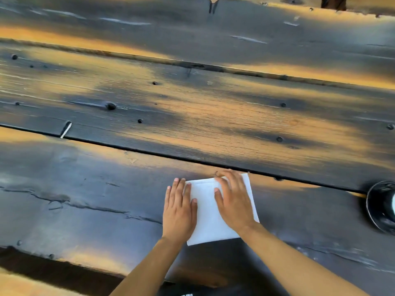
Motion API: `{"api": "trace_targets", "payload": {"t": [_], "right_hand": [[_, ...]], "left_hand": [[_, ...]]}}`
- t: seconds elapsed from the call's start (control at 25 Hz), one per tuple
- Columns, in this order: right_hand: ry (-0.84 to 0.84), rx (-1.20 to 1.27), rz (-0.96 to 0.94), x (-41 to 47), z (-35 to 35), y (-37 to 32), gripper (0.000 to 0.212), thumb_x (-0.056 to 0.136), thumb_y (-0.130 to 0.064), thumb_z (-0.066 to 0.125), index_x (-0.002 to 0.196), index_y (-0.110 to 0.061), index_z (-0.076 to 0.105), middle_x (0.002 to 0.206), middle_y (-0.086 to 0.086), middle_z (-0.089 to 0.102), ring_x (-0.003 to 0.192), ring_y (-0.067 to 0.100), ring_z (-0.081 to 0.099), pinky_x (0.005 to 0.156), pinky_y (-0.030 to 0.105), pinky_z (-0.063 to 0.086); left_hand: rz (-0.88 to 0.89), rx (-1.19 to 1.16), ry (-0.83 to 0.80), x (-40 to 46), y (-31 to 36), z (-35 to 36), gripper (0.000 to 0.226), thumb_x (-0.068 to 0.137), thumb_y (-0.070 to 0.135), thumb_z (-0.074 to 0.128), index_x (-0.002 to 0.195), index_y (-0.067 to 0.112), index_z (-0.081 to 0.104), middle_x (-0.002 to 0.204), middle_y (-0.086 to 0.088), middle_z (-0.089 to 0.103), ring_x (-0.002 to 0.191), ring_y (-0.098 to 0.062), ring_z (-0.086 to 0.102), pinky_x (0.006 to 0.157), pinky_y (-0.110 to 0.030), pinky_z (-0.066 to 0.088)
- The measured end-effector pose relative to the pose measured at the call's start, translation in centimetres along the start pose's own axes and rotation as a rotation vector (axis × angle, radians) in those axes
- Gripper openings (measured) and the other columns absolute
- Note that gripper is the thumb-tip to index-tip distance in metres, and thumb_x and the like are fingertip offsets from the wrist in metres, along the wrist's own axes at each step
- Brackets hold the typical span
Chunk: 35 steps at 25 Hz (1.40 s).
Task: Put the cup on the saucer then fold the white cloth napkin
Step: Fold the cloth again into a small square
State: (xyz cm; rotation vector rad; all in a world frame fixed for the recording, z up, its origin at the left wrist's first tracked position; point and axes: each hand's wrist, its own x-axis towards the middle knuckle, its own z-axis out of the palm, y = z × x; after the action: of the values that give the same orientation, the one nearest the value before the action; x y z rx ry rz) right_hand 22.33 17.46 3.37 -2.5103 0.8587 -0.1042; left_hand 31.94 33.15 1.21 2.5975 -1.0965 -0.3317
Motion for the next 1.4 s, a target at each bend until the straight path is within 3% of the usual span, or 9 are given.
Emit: {"api": "trace_targets", "payload": {"t": [0.16,0.44,0.68,1.08,1.24,1.4], "right_hand": [[-0.145,-0.136,-0.212,-0.9,5.1,-2.9,0.049,0.107,-0.029,0.029,0.154,-0.016,0.038,0.165,0.003,0.030,0.155,0.023,0.019,0.126,0.043,0.018],[-0.150,-0.260,-0.238,-1.0,7.5,-1.9,0.054,0.107,-0.029,0.022,0.157,-0.009,0.027,0.166,0.008,0.024,0.155,0.022,0.014,0.123,0.042,0.013],[-0.165,-0.283,-0.189,-1.1,7.1,-0.9,0.064,0.106,-0.046,0.016,0.161,-0.013,0.015,0.169,0.005,0.009,0.157,0.021,0.004,0.125,0.042,0.007],[-0.118,-0.352,-0.015,-1.3,2.4,9.0,0.077,0.101,-0.060,0.009,0.161,-0.012,-0.001,0.170,0.001,-0.008,0.156,0.017,-0.014,0.126,0.039,-0.003],[0.005,-0.330,0.043,-1.1,2.0,5.0,0.072,0.102,-0.051,0.018,0.160,-0.008,0.011,0.169,0.008,0.002,0.156,0.025,-0.008,0.125,0.043,-0.005],[-0.089,-0.122,-0.249,-0.9,5.8,-2.3,0.066,0.105,-0.046,0.022,0.161,-0.012,0.013,0.170,0.004,0.005,0.157,0.020,-0.006,0.127,0.043,0.003]], "left_hand": [[0.155,0.111,-0.145,-1.1,-2.2,1.8,0.059,0.109,0.035,0.013,0.155,0.003,0.029,0.165,-0.010,0.025,0.155,-0.025,0.015,0.122,-0.046,0.019],[0.140,0.229,-0.169,-1.1,-2.6,3.1,0.062,0.106,0.034,0.019,0.159,0.005,0.010,0.170,-0.008,0.003,0.157,-0.023,0.000,0.124,-0.045,0.011],[0.139,0.262,-0.149,-1.1,-2.6,3.3,0.063,0.106,0.040,0.013,0.159,0.004,0.014,0.169,-0.010,0.005,0.157,-0.024,0.003,0.123,-0.045,0.013],[0.145,0.293,-0.137,-1.3,-2.7,3.1,0.066,0.106,0.045,0.015,0.159,0.009,-0.003,0.169,-0.004,-0.009,0.156,-0.019,-0.011,0.124,-0.042,0.004],[0.152,0.273,-0.119,-1.3,-2.7,3.3,0.065,0.106,0.044,0.013,0.160,0.010,-0.001,0.169,-0.004,-0.008,0.156,-0.018,-0.011,0.125,-0.042,0.004],[0.159,0.242,-0.100,-1.2,-2.5,3.3,0.064,0.104,0.041,0.008,0.161,0.012,0.002,0.170,-0.003,-0.003,0.157,-0.017,-0.008,0.125,-0.041,0.003]]}}
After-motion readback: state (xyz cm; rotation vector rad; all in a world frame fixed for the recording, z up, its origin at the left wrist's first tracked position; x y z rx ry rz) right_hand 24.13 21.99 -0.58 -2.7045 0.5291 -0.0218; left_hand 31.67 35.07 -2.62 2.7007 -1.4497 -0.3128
